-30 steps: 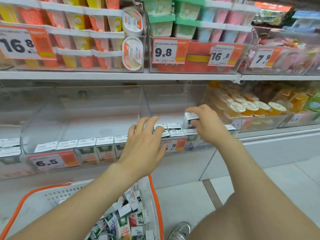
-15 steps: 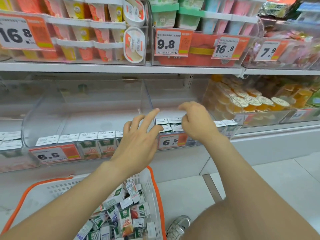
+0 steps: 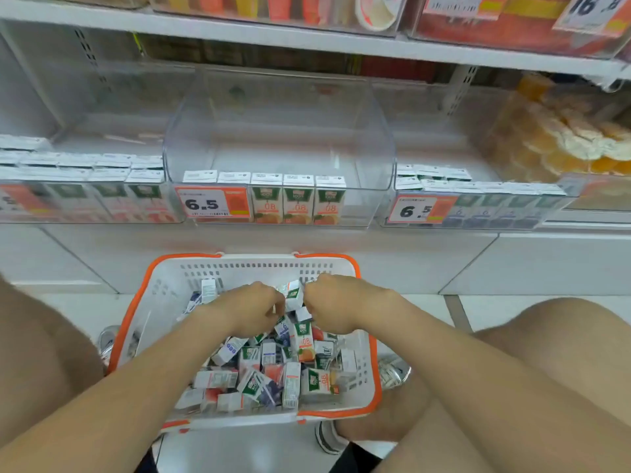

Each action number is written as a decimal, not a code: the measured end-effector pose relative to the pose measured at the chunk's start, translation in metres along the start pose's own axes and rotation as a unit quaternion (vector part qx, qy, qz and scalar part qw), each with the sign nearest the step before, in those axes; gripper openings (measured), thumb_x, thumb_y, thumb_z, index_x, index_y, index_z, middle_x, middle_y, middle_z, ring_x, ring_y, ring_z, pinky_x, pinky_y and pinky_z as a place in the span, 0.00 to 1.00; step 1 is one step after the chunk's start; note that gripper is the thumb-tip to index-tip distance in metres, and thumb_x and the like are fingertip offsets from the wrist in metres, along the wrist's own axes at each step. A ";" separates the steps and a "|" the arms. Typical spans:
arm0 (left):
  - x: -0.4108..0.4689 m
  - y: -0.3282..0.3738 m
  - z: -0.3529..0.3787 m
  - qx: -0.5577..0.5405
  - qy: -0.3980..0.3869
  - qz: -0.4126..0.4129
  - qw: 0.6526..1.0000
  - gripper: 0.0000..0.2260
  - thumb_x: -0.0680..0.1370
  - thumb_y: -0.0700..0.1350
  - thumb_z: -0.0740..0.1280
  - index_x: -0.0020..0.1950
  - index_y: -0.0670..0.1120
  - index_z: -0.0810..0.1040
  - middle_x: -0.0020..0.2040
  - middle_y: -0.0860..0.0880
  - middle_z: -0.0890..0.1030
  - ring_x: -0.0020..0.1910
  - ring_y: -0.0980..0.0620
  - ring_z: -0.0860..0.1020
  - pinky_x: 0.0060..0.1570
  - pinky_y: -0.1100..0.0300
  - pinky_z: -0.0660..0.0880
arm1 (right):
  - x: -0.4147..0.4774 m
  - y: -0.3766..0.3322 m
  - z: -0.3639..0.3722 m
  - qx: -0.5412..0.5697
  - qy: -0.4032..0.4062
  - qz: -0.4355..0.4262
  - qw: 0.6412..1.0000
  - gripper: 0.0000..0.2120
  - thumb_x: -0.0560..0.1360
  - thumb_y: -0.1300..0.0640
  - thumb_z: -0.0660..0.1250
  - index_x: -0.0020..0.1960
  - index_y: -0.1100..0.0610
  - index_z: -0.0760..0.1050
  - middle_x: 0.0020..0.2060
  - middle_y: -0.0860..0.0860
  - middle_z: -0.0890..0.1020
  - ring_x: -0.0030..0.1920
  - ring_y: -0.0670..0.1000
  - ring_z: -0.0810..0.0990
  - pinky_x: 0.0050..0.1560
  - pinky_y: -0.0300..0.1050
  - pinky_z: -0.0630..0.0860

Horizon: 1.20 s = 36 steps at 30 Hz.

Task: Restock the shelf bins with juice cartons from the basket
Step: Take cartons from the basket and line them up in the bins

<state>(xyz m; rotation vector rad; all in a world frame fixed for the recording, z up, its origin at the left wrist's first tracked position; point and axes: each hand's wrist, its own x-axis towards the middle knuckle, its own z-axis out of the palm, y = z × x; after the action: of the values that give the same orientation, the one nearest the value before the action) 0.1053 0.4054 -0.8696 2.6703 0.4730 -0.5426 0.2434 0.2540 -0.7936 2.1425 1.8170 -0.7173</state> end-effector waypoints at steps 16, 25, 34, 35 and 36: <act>0.018 -0.027 0.131 0.004 -0.228 -0.054 0.972 0.18 0.81 0.51 0.72 0.65 0.41 0.77 0.61 0.43 0.80 0.57 0.42 0.80 0.56 0.49 0.79 | 0.055 0.029 0.141 -0.159 -0.188 -0.033 0.969 0.12 0.77 0.68 0.69 0.59 0.60 0.77 0.46 0.53 0.78 0.43 0.55 0.76 0.40 0.49 0.72; 0.010 -0.027 0.132 -0.063 -0.214 -0.066 0.973 0.15 0.80 0.35 0.67 0.63 0.47 0.70 0.57 0.45 0.74 0.45 0.47 0.74 0.42 0.54 0.71 | 0.058 0.043 0.091 0.084 -0.111 -0.015 0.990 0.21 0.76 0.58 0.73 0.68 0.57 0.78 0.61 0.55 0.80 0.63 0.55 0.77 0.60 0.46 0.76; -0.015 -0.039 0.015 -0.336 -0.016 -0.092 0.937 0.14 0.75 0.45 0.75 0.59 0.56 0.79 0.48 0.46 0.76 0.38 0.50 0.75 0.38 0.56 0.72 | 0.010 0.023 0.004 0.175 0.105 -0.038 0.978 0.15 0.77 0.49 0.70 0.63 0.50 0.79 0.58 0.46 0.80 0.55 0.46 0.73 0.57 0.43 0.71; -0.022 -0.036 0.002 -0.359 0.004 -0.086 0.929 0.12 0.76 0.46 0.74 0.58 0.57 0.80 0.45 0.45 0.75 0.36 0.49 0.74 0.38 0.53 0.73 | 0.006 0.021 -0.003 0.179 0.123 -0.033 0.976 0.13 0.78 0.49 0.68 0.62 0.50 0.80 0.57 0.46 0.80 0.51 0.45 0.73 0.54 0.44 0.71; -0.029 -0.033 -0.009 -0.381 0.018 -0.081 0.921 0.11 0.76 0.46 0.73 0.57 0.57 0.82 0.44 0.44 0.76 0.36 0.48 0.75 0.38 0.50 0.75 | 0.003 0.020 -0.009 0.184 0.138 -0.026 0.973 0.12 0.80 0.48 0.66 0.61 0.50 0.79 0.55 0.45 0.80 0.49 0.44 0.74 0.52 0.45 0.71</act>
<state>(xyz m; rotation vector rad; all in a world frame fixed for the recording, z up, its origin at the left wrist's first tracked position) 0.0696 0.4310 -0.8592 1.9026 0.7402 -0.2677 0.2652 0.2566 -0.7902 2.5496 2.0136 -0.8639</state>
